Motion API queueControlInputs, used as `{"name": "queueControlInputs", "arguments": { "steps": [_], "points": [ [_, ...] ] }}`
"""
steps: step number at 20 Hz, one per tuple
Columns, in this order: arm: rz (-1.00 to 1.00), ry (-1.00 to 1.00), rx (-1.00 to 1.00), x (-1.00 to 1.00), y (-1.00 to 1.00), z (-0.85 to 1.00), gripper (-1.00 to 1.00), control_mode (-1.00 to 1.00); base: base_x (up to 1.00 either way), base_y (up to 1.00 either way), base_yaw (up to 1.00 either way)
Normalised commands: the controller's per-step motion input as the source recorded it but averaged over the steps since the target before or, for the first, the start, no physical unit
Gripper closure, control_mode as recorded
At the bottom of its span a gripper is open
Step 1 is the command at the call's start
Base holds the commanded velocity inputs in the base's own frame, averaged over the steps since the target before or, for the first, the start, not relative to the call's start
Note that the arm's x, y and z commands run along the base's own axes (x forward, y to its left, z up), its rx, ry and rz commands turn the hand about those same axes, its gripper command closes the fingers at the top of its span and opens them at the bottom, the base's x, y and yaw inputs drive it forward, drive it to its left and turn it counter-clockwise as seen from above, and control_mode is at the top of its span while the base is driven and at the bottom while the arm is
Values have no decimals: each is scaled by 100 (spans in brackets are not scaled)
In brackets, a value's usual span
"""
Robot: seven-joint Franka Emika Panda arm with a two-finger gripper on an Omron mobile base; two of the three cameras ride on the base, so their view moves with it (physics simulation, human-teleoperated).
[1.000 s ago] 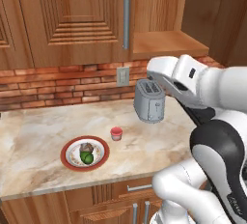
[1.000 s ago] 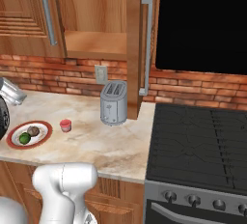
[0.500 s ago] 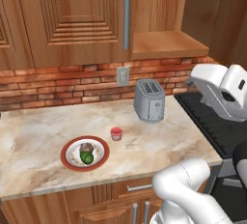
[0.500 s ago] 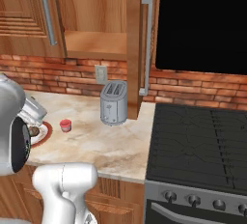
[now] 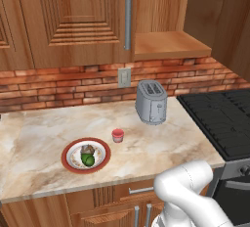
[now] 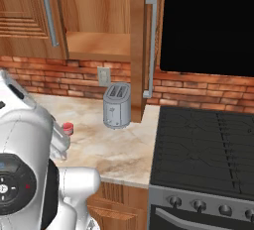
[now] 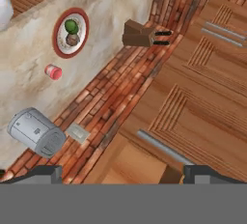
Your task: Pick the avocado and bread from the counter and place them on the plate. Then pick the jam from the cabinet and place it next to the plate. Lastly close the cabinet door.
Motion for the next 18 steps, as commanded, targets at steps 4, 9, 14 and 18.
{"name": "queueControlInputs", "arguments": {
  "steps": [4, 9, 14, 18],
  "points": [
    [-7, -4, 13, -67, -76, -8, -100, -100, 0, 0, 0],
    [-3, 0, 11, -18, -60, -9, -100, -100, 0, 0, 0],
    [0, 0, 15, -1, -52, 0, -100, -100, 0, 0, 0],
    [0, 0, 16, 0, -46, 0, -100, -100, 0, 0, 0]
  ]
}}
